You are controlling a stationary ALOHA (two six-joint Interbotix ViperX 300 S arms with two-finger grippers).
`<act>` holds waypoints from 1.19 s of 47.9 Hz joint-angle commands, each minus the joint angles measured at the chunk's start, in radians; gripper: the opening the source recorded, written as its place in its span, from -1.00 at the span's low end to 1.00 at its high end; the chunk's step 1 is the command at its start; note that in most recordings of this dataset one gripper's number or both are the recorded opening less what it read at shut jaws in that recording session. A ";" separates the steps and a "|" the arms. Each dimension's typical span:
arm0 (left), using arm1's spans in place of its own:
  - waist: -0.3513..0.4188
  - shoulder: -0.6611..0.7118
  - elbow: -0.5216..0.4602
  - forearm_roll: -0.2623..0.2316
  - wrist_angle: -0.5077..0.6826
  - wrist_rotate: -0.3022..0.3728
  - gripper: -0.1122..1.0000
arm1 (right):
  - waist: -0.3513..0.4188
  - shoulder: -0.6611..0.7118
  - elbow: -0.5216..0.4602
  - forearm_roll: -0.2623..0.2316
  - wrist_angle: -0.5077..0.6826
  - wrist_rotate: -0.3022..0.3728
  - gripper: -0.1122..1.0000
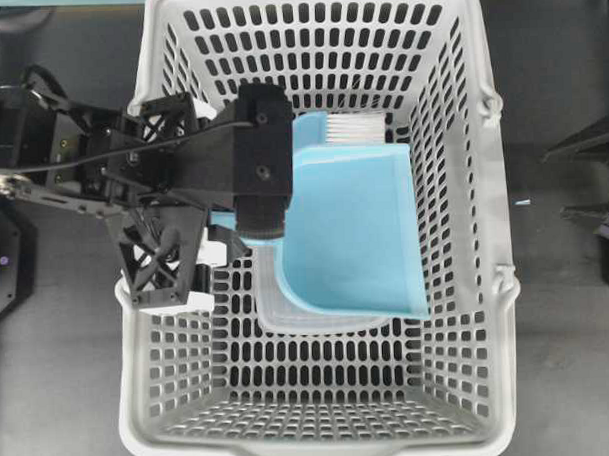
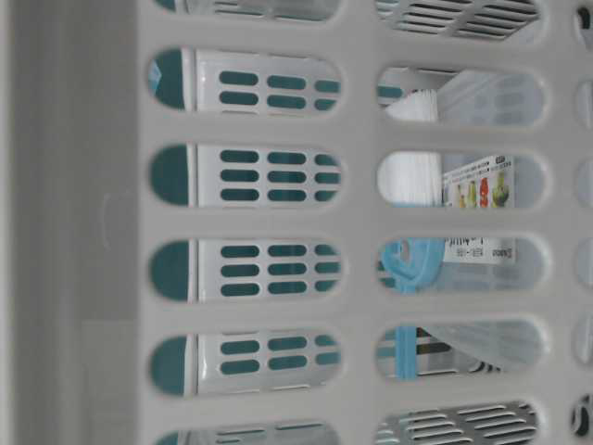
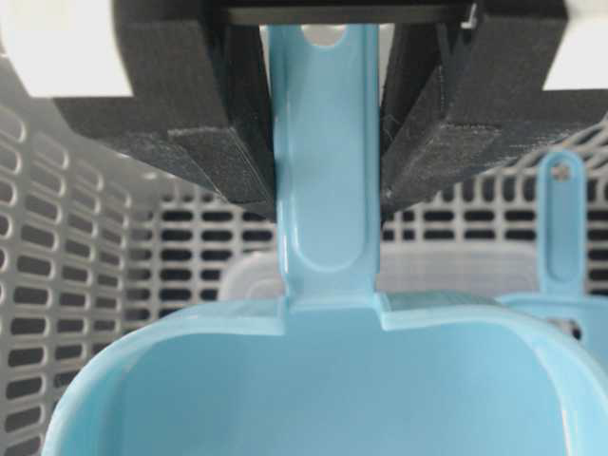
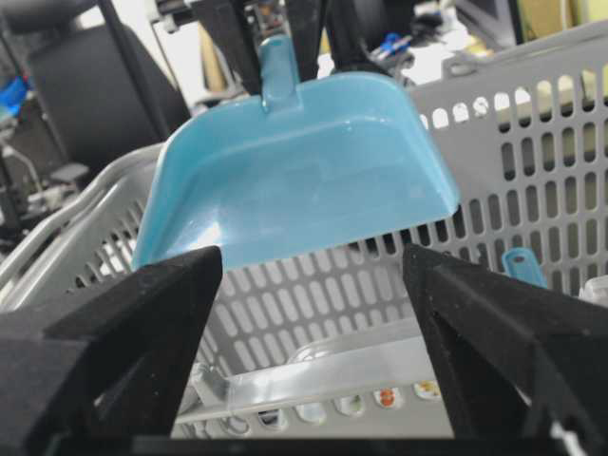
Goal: Pick up the dustpan from the shopping basket with the left arm.
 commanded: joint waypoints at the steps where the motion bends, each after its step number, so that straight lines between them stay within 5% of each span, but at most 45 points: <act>1: -0.002 -0.025 -0.009 0.003 -0.008 0.000 -0.27 | -0.002 0.006 -0.006 0.003 -0.005 0.000 0.54; 57: -0.002 -0.026 0.005 0.003 -0.008 0.000 -0.27 | -0.002 0.006 0.006 0.003 -0.003 0.000 0.54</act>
